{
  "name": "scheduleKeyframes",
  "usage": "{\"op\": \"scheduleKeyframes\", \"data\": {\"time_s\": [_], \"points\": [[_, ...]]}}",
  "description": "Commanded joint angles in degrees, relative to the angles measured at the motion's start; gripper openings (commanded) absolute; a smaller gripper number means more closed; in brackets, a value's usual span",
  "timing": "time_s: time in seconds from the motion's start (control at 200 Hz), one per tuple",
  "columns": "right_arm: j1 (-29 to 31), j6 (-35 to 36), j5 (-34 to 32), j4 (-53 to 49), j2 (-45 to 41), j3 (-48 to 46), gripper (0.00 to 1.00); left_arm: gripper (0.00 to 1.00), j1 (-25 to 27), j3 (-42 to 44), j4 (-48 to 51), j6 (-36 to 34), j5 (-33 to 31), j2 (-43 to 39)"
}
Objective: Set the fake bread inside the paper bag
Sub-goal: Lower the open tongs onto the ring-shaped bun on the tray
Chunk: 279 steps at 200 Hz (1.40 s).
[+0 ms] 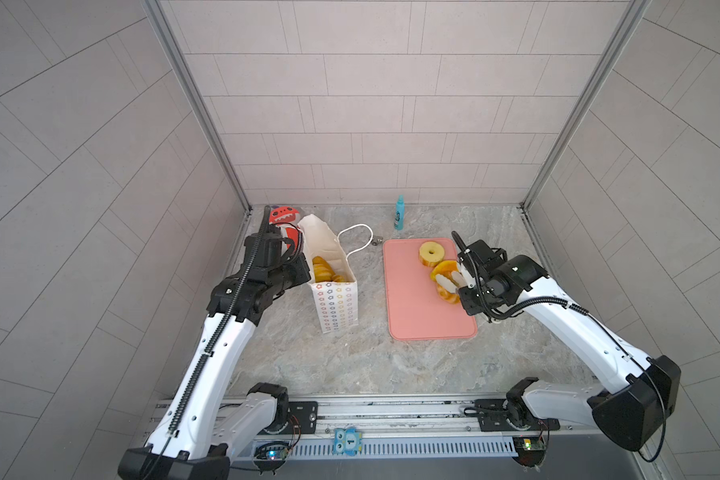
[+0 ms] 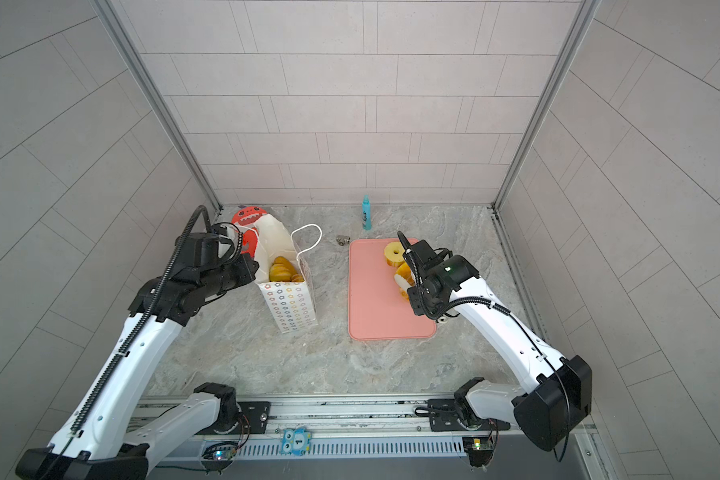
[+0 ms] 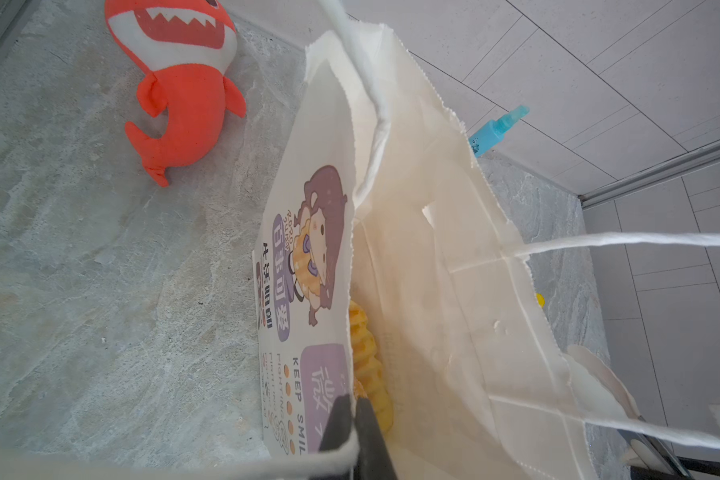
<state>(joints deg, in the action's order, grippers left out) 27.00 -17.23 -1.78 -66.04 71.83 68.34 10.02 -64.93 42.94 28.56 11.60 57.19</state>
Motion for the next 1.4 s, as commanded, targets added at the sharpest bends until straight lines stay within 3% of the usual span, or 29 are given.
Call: {"op": "scheduleKeyframes", "data": {"time_s": [0.0, 0.68, 1.391], "points": [[0.4, -0.9, -1.5, -1.2, 0.9, -0.7, 0.43, 0.06, -0.3, 1.1, -0.5, -0.2, 0.4, 0.2], [0.9, -0.7, -0.3, -1.9, 7.8, -0.3, 0.44, 0.06, -0.3, 1.6, -0.3, -0.4, 0.0, -0.1], [1.7, -0.8, -3.9, -0.1, 12.0, 0.2, 0.44, 0.06, -0.3, 1.8, 0.1, -0.4, -0.4, -0.5]]}}
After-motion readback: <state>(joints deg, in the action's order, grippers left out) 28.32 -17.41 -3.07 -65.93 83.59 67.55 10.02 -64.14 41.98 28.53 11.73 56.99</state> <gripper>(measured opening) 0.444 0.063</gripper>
